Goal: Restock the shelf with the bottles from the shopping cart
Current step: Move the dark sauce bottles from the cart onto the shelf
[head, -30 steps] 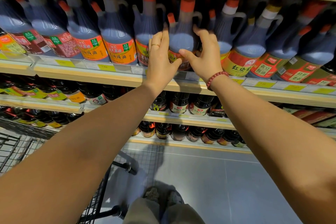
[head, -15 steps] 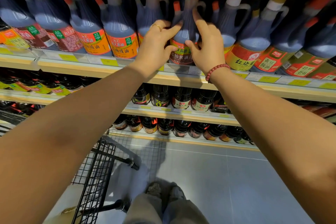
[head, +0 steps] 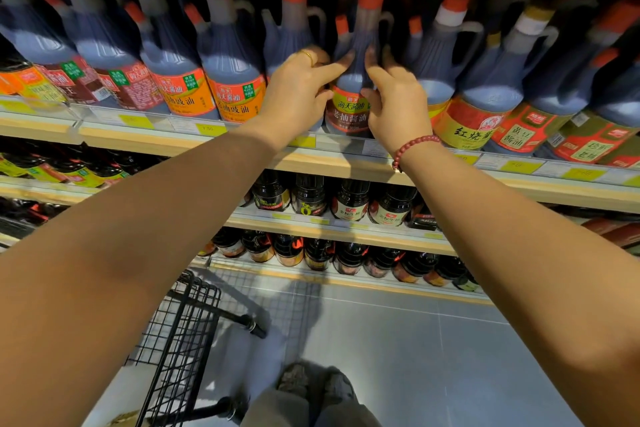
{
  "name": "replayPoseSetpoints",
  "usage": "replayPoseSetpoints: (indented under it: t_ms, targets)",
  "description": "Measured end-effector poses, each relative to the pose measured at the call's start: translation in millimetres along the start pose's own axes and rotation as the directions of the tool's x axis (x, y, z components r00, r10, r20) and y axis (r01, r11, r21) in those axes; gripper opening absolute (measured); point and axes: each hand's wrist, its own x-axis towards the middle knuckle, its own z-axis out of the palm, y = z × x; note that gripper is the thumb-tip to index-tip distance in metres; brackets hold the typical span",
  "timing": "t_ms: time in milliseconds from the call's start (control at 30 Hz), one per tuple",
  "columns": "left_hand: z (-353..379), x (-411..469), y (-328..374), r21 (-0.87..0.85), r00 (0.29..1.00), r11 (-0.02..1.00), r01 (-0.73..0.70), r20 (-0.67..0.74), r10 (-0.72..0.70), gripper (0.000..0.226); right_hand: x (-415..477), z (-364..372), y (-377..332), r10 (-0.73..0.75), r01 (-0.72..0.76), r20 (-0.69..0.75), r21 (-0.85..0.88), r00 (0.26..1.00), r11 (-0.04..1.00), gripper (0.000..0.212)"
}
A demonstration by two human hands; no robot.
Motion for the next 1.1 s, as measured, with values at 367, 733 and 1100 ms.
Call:
replayPoseSetpoints:
  t_ms: [367,733,1100]
  targets:
    - [-8.0,13.2,-2.1,-0.099,0.997,0.993,0.07,-0.012,-0.071,0.051,5.7,-16.0,0.4,-0.025,0.023,0.029,0.065,0.999,0.998,0.056]
    - [-8.2,8.2,11.8,-0.002,0.995,0.998,0.064,-0.07,-0.064,0.053,5.6,-10.4,6.3,-0.077,0.078,0.024,-0.044,0.997,0.996,0.049]
    - [-41.5,-16.9,-32.8,-0.2,0.945,0.971,0.129,-0.272,-0.181,0.037,-7.8,-6.5,-23.6,-0.126,0.142,-0.102,0.164,0.987,0.976,0.038]
